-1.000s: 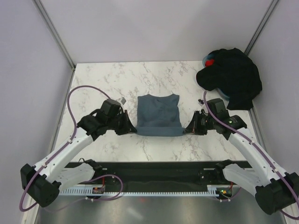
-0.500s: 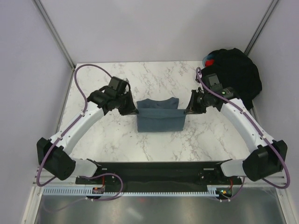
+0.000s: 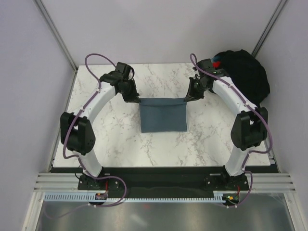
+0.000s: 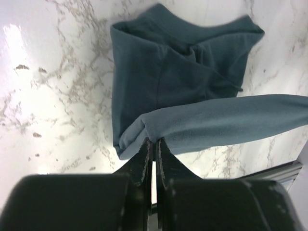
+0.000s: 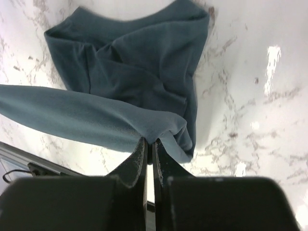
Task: Fold and stack the t-shirts
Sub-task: Fold the tshirt
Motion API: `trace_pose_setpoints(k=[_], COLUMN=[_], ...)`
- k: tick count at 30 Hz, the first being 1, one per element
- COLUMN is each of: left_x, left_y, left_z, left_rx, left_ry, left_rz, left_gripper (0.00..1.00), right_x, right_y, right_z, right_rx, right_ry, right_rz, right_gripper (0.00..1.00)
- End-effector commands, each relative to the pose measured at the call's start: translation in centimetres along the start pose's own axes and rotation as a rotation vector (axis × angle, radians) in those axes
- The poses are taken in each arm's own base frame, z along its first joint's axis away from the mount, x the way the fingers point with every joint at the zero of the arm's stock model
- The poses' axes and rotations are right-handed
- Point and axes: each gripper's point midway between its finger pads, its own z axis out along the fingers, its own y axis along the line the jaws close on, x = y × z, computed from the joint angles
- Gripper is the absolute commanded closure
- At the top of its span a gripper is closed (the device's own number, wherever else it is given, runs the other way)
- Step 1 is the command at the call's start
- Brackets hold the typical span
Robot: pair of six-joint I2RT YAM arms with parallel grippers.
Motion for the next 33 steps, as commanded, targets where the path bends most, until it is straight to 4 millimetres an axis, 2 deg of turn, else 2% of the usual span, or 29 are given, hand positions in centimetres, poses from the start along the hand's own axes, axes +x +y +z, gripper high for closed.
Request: trace_pose_setpoints(k=[1,4,5,7,8,9,11,12,13,14,15,16,17,20,21,22,23,24,25,26,27,28,29,30,31,32,33], left_x=[-3.0,-4.5,-4.3,-5.6,-5.0,-6.0,-6.7,-7.2,-7.6,-7.9,-8.4,-8.6,-8.9,-10.9,-11.4,-11.9,-12.1,-12.1,-12.4,-11.4,-10.8,-9.5,-7.9,-6.7,-4.8,-2.4,-1.9], left_y=[2.1,2.4,3.0,3.3,4.1,4.0,4.5,4.3,4.6,4.2,4.1,3.9,3.4,2.1,1.8,1.4,1.2,1.1,0.1,0.9,0.6,-0.4,-0.9,-1.7,-3.4,-3.5,-4.6], left_z=[2.2,4.1,6.1,7.5,9.7,10.1,11.5,12.8,13.4,13.7,14.6,14.5,14.3,11.9,11.0,9.0,8.1,7.1,4.6,4.6,3.7,3.4,2.7,2.6,2.8,2.9,3.5], left_rx=[-0.057,-0.042,-0.049,-0.043,-0.051,-0.039,-0.018,0.002,0.011,0.034,0.052,0.069,0.092,0.111,0.107,0.102,0.096,0.089,0.096,0.056,0.047,0.048,0.064,0.079,0.104,0.111,0.145], left_ry=[-0.006,0.016,0.056,0.061,0.106,0.096,0.113,0.130,0.135,0.145,0.152,0.164,0.167,0.109,0.086,0.052,0.036,0.023,-0.022,-0.013,-0.020,-0.007,0.005,0.016,0.031,0.066,0.043], left_rz=[0.024,0.014,0.011,0.011,-0.005,-0.010,-0.035,-0.050,-0.064,-0.075,-0.092,-0.104,-0.099,-0.068,-0.058,-0.052,-0.049,-0.051,-0.038,-0.046,-0.047,-0.032,-0.024,-0.021,0.012,0.019,0.018], left_gripper=[0.96,0.96,0.95,0.93,0.93,0.93,0.91,0.90,0.84,0.74,0.68,0.61,0.57,0.41,0.39,0.37,0.37,0.37,0.37,0.36,0.37,0.37,0.38,0.39,0.40,0.40,0.40], right_x=[-3.3,-4.8,-5.2,-5.8,-6.0,-6.4,-6.9,-7.5,-7.9,-8.6,-9.6,-10.3,-11.0,-12.3,-12.2,-12.0,-12.5,-11.5,-11.2,-9.6,-9.2,-8.1,-5.8,-4.2,-2.8,-1.6,0.7], right_y=[-1.7,-2.3,-2.4,-2.7,-2.9,-3.2,-3.7,-3.8,-3.7,-3.7,-3.5,-3.4,-3.5,-2.9,-2.5,-2.4,-2.3,-1.7,-1.4,-1.5,0.4,1.4,2.1,4.7,5.8,8.2,8.1], right_z=[1.7,4.4,5.1,7.3,8.1,9.6,10.8,12.0,12.5,12.7,13.0,12.8,12.4,9.8,8.0,6.0,6.1,4.1,3.2,3.7,1.4,1.2,2.6,1.5,1.9,2.3,3.7], right_rx=[0.061,0.066,0.067,0.068,0.068,0.071,0.070,0.063,0.041,0.032,0.024,0.018,0.010,0.019,0.024,0.037,0.034,0.026,0.018,0.012,-0.054,-0.098,-0.147,-0.267,-0.316,-0.395,-0.405], right_ry=[-0.038,-0.016,-0.012,0.008,0.017,0.030,0.038,0.040,0.043,0.036,0.021,0.010,-0.002,-0.062,-0.086,-0.122,-0.143,-0.160,-0.176,-0.162,-0.198,-0.189,-0.155,-0.127,-0.103,-0.091,-0.038], right_rz=[0.003,0.029,0.036,0.046,0.056,0.064,0.091,0.099,0.105,0.108,0.107,0.106,0.107,0.080,0.072,0.063,0.058,0.054,0.058,0.064,0.046,0.067,0.065,0.046,0.052,0.035,0.050], right_gripper=[1.00,1.00,1.00,1.00,1.00,1.00,1.00,1.00,1.00,0.83,0.61,0.41,0.26,0.18,0.16,0.14,0.13,0.11,0.09,0.09,0.09,0.10,0.10,0.11,0.12,0.14,0.16])
